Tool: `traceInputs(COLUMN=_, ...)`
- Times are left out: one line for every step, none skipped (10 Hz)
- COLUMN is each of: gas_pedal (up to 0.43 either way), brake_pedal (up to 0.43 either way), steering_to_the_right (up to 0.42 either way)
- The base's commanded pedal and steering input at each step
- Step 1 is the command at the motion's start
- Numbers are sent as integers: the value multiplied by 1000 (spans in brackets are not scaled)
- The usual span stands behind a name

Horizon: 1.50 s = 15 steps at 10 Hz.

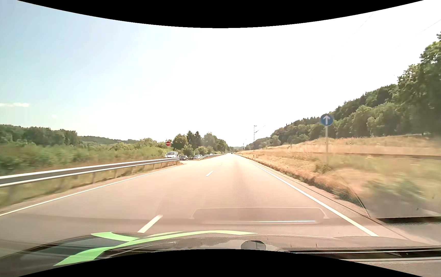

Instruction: Follow the waypoints while adhering to traffic rules and regulations

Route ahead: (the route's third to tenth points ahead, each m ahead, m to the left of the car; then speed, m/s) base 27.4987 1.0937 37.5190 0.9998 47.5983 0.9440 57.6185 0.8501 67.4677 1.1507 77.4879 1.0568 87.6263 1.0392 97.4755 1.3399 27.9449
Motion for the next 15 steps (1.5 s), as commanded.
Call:
traceInputs(gas_pedal=299, brake_pedal=0, steering_to_the_right=0)
traceInputs(gas_pedal=299, brake_pedal=0, steering_to_the_right=0)
traceInputs(gas_pedal=299, brake_pedal=0, steering_to_the_right=0)
traceInputs(gas_pedal=280, brake_pedal=0, steering_to_the_right=0)
traceInputs(gas_pedal=248, brake_pedal=0, steering_to_the_right=0)
traceInputs(gas_pedal=248, brake_pedal=0, steering_to_the_right=0)
traceInputs(gas_pedal=240, brake_pedal=0, steering_to_the_right=0)
traceInputs(gas_pedal=248, brake_pedal=0, steering_to_the_right=0)
traceInputs(gas_pedal=248, brake_pedal=0, steering_to_the_right=0)
traceInputs(gas_pedal=260, brake_pedal=0, steering_to_the_right=0)
traceInputs(gas_pedal=268, brake_pedal=0, steering_to_the_right=0)
traceInputs(gas_pedal=268, brake_pedal=0, steering_to_the_right=0)
traceInputs(gas_pedal=268, brake_pedal=0, steering_to_the_right=0)
traceInputs(gas_pedal=260, brake_pedal=0, steering_to_the_right=0)
traceInputs(gas_pedal=248, brake_pedal=0, steering_to_the_right=0)
